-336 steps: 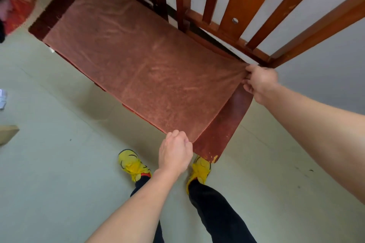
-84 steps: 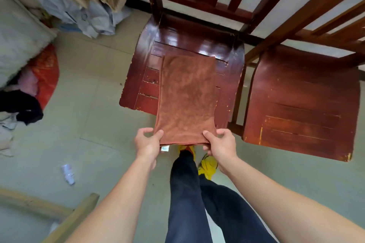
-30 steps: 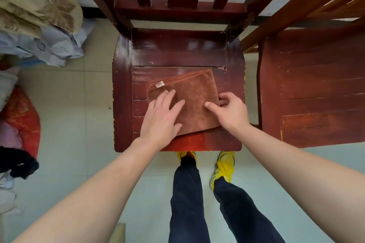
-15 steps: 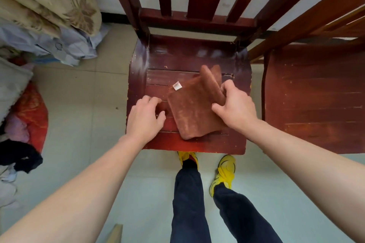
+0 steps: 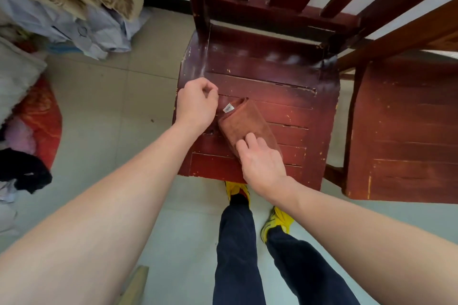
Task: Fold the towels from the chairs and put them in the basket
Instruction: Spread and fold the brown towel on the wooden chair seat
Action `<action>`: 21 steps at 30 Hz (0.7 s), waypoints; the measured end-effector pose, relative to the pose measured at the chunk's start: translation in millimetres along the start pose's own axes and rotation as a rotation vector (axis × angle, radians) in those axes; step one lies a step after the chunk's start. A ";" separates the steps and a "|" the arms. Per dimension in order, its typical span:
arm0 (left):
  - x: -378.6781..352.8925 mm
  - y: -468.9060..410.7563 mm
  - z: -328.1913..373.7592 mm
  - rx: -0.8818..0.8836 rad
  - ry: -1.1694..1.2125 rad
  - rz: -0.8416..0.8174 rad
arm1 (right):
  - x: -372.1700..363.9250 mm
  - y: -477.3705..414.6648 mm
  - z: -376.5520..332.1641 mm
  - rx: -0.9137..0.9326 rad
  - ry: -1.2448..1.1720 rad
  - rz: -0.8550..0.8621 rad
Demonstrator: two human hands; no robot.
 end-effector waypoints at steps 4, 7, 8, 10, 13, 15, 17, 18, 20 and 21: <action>-8.2 16.5 19.3 -0.183 -0.175 -0.119 | -6.3 6.3 -1.2 -0.011 -0.118 -0.045; -23.6 25.5 18.5 -0.313 -0.371 -0.280 | -2.8 15.2 5.6 -0.017 -0.251 -0.043; -29.1 23.7 15.3 -0.326 -0.438 -0.308 | -2.5 19.6 13.3 -0.023 -0.267 -0.034; -27.7 19.2 3.1 -0.271 -0.512 -0.317 | -4.6 27.2 22.6 -0.037 -0.285 -0.027; -31.7 10.2 -9.9 -0.185 -0.484 -0.330 | -17.6 27.0 31.5 -0.040 -0.284 -0.062; -35.9 7.1 -14.5 -0.166 -0.437 -0.341 | -26.6 23.6 28.9 -0.012 -0.274 -0.078; -35.0 4.2 -13.2 -0.201 -0.482 -0.342 | -30.9 23.9 25.6 -0.001 -0.263 -0.076; -32.0 3.1 -8.1 -0.257 -0.555 -0.326 | -30.5 25.9 24.9 -0.002 -0.267 -0.066; -30.0 5.2 4.8 -0.487 -0.760 -0.290 | -32.0 33.5 25.6 0.014 -0.293 -0.030; -32.6 7.8 13.6 -0.634 -0.844 -0.295 | -31.2 36.3 27.4 0.022 -0.333 -0.008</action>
Point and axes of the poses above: each hand's wrist, its own y-axis away from the middle knuckle, its own x-axis out of the back of the hand, z = x × y, the point moved 3 cm from there along -y, towards the middle knuckle, and after that the axes turned 7 degrees about -x, right-handed, at the moved point
